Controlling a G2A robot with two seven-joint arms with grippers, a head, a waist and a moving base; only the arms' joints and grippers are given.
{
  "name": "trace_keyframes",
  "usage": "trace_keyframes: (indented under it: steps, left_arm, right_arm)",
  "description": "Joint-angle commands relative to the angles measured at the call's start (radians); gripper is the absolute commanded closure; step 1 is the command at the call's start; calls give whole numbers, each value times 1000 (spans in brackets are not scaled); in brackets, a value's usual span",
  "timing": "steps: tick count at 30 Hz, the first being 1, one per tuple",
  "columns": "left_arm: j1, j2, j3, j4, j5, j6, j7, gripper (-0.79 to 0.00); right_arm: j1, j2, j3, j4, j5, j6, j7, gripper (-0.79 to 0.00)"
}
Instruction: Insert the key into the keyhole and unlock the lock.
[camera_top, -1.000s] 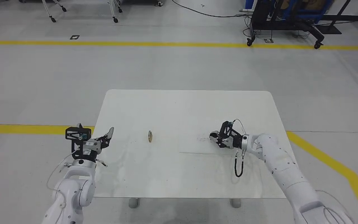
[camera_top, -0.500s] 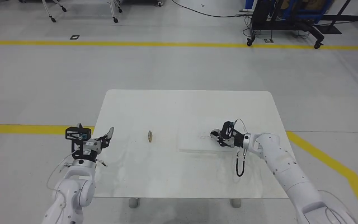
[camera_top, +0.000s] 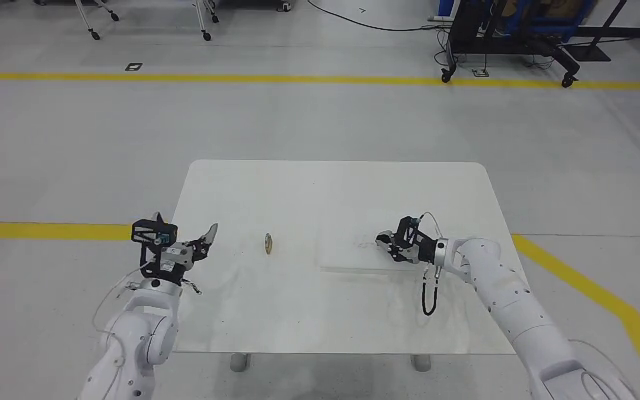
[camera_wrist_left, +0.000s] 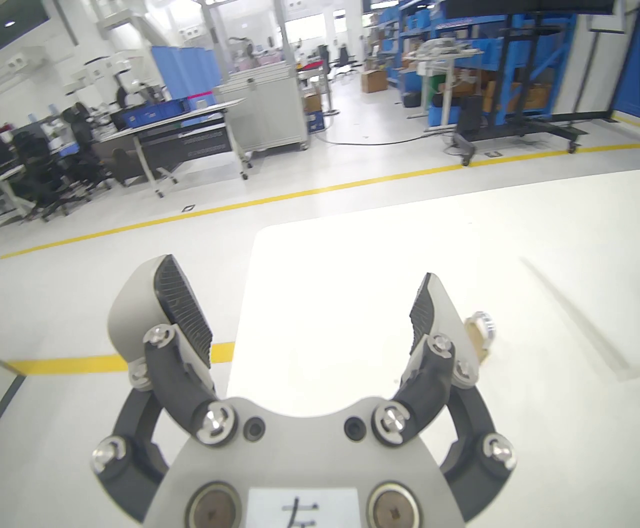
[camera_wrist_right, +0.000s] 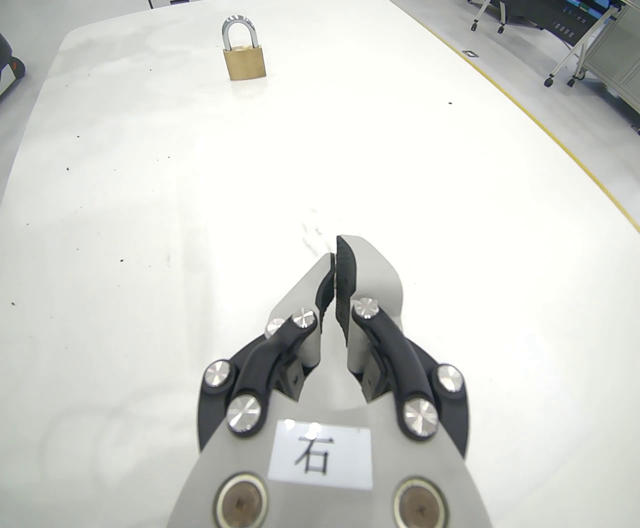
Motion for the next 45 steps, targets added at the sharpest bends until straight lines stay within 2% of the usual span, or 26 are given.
trace_keyframes:
  steps: [1, 6, 7, 15, 17, 20, 22, 26, 29, 32, 39, 45]
  left_arm:
    - [-81, -4, 95, 22, 61, -77, -37, -785]
    - [-288, -40, 320, 171, -24, -180, -69, -785]
    - [-315, -46, 342, 196, -45, -181, -79, -785]
    - [-313, -46, 338, 197, -44, -176, -79, -785]
    - [-314, -42, 338, 187, 15, -173, -113, -785]
    - [-349, -53, 416, 188, 37, -225, -124, -785]
    - [-400, -71, 496, 244, 20, -246, -104, -785]
    - [-533, -124, 650, 405, -29, -231, -66, -785]
    - [-629, -159, 741, 508, 22, -210, -101, -785]
    - [-686, -190, 820, 585, 79, -187, -152, -785]
    - [-726, -246, 917, 716, 94, -151, -210, -785]
    - [-726, -270, 931, 759, 75, -122, -201, -785]
  right_arm:
    - [0, 0, 0, 0, 0, 0, 0, 0]
    - [0, 0, 0, 0, 0, 0, 0, 0]
    - [0, 0, 0, 0, 0, 0, 0, 0]
    - [0, 0, 0, 0, 0, 0, 0, 0]
    - [0, 0, 0, 0, 0, 0, 0, 0]
    - [0, 0, 0, 0, 0, 0, 0, 0]
    - [0, 0, 0, 0, 0, 0, 0, 0]
    - [0, 0, 0, 0, 0, 0, 0, 0]
    - [0, 0, 0, 0, 0, 0, 0, 0]
    - [0, 0, 0, 0, 0, 0, 0, 0]
    - [0, 0, 0, 0, 0, 0, 0, 0]
    - [0, 0, 0, 0, 0, 0, 0, 0]
